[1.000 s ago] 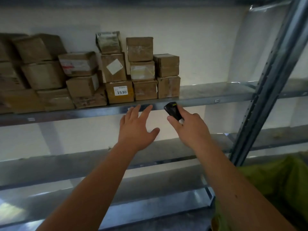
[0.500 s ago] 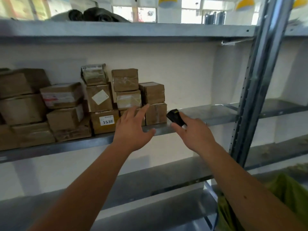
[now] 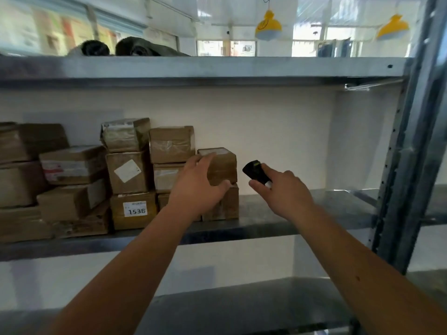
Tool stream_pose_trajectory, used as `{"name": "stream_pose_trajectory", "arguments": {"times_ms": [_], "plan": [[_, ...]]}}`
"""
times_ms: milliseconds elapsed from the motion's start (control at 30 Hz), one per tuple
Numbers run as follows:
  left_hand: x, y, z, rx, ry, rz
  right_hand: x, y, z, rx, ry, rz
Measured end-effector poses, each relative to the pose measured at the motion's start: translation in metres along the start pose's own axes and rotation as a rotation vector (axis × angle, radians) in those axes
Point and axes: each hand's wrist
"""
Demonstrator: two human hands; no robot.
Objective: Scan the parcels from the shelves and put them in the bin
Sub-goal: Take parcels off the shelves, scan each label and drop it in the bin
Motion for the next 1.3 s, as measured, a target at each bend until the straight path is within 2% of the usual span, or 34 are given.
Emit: {"name": "stream_pose_trajectory", "arguments": {"times_ms": [300,467,700,933,1200,1300], "plan": [[-0.024,0.011,0.031,0.154,-0.143,-0.013,-0.059,0.021,0.026,-0.038,-0.057,-0.037],[-0.039,0.018,0.041,0.329,-0.234,-0.107,-0.078,0.031,0.028,-0.112,-0.053,-0.07],[-0.062,0.032,0.039,0.591,-0.353,-0.153,-0.09,0.035,0.034,-0.11,-0.07,-0.076],[-0.086,0.041,0.037,0.674,-0.412,-0.128,-0.087,0.034,0.048,-0.113,-0.075,-0.053],[-0.089,0.048,0.032,0.648,-0.362,-0.123,-0.083,0.026,0.061,-0.103,-0.058,-0.07],[-0.087,0.047,0.034,0.649,-0.39,-0.183,-0.081,0.025,0.061,-0.075,-0.056,-0.081]]}}
Point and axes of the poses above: each hand's wrist, its own x-axis away from the middle knuckle, its own y-axis out of the palm, z = x × y, and after that the axes turned 12 degrees about -y, right-handed
